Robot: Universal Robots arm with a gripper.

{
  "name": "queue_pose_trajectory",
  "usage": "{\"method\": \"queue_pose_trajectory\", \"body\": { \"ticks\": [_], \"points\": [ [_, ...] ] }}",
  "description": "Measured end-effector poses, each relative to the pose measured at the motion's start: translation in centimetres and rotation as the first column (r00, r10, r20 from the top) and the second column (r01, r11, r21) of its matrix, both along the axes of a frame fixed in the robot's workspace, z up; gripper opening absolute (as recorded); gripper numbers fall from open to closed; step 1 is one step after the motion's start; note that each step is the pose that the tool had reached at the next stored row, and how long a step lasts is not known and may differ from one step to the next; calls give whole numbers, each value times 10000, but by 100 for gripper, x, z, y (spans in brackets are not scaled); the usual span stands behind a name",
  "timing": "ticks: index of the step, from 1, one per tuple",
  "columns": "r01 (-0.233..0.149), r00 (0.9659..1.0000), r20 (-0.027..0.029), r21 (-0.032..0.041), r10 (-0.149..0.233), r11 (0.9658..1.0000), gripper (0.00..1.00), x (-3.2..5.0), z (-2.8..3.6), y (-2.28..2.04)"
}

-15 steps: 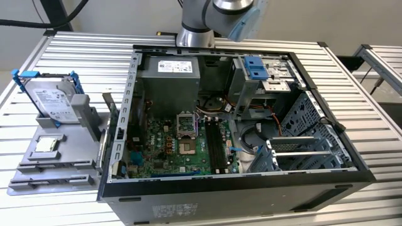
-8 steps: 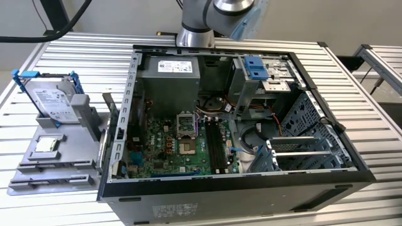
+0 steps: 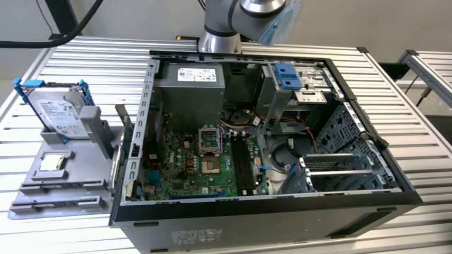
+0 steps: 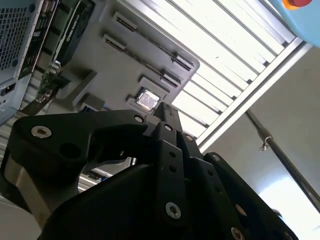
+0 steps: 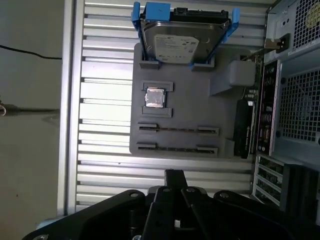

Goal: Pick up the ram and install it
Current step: 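Pick up the ram and move it above insertion slot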

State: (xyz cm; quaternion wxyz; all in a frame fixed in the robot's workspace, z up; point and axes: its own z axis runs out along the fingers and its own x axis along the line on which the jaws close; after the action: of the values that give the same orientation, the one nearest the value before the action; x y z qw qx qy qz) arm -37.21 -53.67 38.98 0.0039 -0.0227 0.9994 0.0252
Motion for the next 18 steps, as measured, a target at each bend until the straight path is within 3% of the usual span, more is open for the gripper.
{"method": "queue_pose_trajectory", "body": {
  "ticks": [9,12,15,18],
  "points": [
    [-46,10000,1,0,46,10000,0,-1,0,0],
    [-402,9992,0,-1,402,9992,0,-2,0,0],
    [-860,9963,-1,-7,860,9963,0,-1,1,0],
    [-865,9962,-1,-7,865,9962,0,-1,1,0]
  ]
}}
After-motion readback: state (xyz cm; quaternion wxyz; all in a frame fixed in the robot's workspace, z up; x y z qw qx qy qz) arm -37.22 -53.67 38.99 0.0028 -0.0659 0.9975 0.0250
